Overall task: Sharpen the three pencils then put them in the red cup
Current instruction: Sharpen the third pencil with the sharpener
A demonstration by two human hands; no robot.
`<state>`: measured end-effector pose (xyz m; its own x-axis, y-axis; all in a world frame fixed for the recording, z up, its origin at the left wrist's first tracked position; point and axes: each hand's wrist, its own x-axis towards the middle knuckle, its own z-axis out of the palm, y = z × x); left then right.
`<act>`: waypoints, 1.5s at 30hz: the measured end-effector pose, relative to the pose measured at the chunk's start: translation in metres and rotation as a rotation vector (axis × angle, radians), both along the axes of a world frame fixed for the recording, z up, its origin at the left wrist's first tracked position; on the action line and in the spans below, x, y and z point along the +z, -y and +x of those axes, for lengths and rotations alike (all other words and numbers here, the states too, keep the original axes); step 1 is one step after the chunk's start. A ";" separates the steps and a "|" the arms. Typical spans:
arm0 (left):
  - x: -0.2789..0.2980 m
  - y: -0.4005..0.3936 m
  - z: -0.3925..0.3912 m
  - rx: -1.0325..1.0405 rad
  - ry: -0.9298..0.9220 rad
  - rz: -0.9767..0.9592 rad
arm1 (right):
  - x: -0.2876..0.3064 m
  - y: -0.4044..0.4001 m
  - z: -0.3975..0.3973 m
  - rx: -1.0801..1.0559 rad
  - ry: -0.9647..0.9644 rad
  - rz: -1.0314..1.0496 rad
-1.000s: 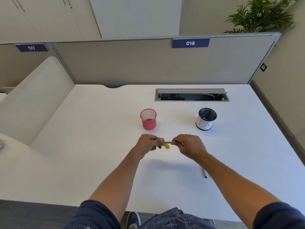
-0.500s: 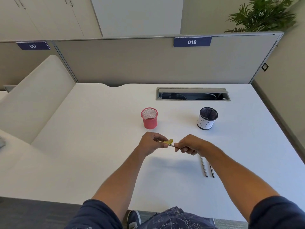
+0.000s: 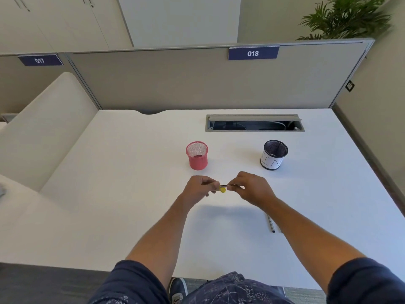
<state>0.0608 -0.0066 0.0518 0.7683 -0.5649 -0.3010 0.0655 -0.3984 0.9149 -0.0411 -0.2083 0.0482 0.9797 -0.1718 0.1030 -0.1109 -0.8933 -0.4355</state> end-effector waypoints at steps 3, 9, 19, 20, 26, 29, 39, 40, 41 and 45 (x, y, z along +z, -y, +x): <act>-0.003 -0.005 0.004 0.002 -0.056 0.028 | -0.019 0.003 -0.002 0.175 0.262 -0.112; -0.001 -0.005 0.008 -0.010 -0.094 0.005 | -0.025 0.005 0.002 0.189 0.412 -0.243; -0.001 -0.002 0.010 -0.020 0.124 0.061 | 0.012 0.001 0.010 -0.117 -0.430 0.663; 0.000 0.000 0.008 -0.029 0.144 0.071 | 0.011 0.005 0.008 -0.115 -0.519 0.789; -0.007 0.005 0.003 -0.072 0.167 0.106 | 0.007 0.011 0.000 -0.078 -0.623 0.830; -0.010 0.003 0.005 -0.061 0.119 0.101 | 0.005 0.005 -0.001 -0.028 -0.446 0.736; -0.002 0.003 0.010 -0.012 -0.123 0.019 | -0.019 -0.003 -0.009 0.075 0.396 -0.113; -0.002 0.004 0.011 -0.018 -0.133 0.015 | -0.019 -0.002 -0.009 0.077 0.397 -0.125; -0.002 0.005 0.011 -0.025 -0.131 0.015 | -0.019 -0.002 -0.009 0.070 0.385 -0.142; -0.001 0.008 0.011 -0.052 -0.076 -0.024 | -0.005 -0.006 -0.014 -0.067 0.173 -0.092</act>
